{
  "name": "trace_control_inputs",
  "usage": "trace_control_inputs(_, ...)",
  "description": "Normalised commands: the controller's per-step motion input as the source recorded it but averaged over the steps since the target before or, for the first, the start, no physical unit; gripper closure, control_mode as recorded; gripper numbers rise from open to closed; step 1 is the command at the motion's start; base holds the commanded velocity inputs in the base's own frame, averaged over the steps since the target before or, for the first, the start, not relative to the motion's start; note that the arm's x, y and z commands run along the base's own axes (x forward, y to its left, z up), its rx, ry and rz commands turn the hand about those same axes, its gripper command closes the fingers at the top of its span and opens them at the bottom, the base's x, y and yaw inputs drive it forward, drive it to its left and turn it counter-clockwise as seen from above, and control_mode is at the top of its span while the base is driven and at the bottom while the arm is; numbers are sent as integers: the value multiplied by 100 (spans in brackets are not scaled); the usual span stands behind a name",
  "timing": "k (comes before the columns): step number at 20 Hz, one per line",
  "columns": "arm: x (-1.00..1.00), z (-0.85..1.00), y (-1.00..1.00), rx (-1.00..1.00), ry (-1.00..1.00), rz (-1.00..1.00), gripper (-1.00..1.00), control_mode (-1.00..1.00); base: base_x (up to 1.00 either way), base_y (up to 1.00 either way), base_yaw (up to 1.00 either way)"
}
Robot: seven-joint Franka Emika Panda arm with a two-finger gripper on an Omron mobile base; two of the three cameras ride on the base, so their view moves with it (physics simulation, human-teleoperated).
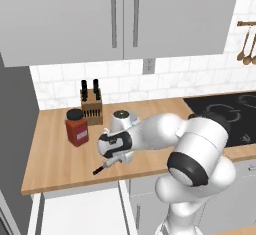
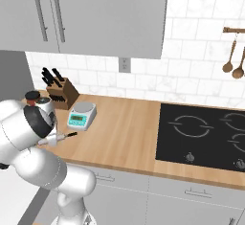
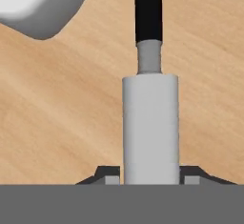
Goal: Pick the rolling pin from the drawer and place it on the counter.
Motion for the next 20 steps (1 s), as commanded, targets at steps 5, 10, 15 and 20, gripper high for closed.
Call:
trace_control_inputs(5, 27, -7, 0, 0, -8, -3, -100, -100, 0, 0, 0)
trace_control_inputs(10, -7, 0, 0, 0, -10, 0, -100, -100, 0, 0, 0)
trace_control_inputs(15, -32, 8, 0, 0, -16, 0, -100, -100, 0, 0, 0)
trace_control_inputs(20, -66, 62, -2, 0, -19, 0, -100, -100, 0, 0, 0)
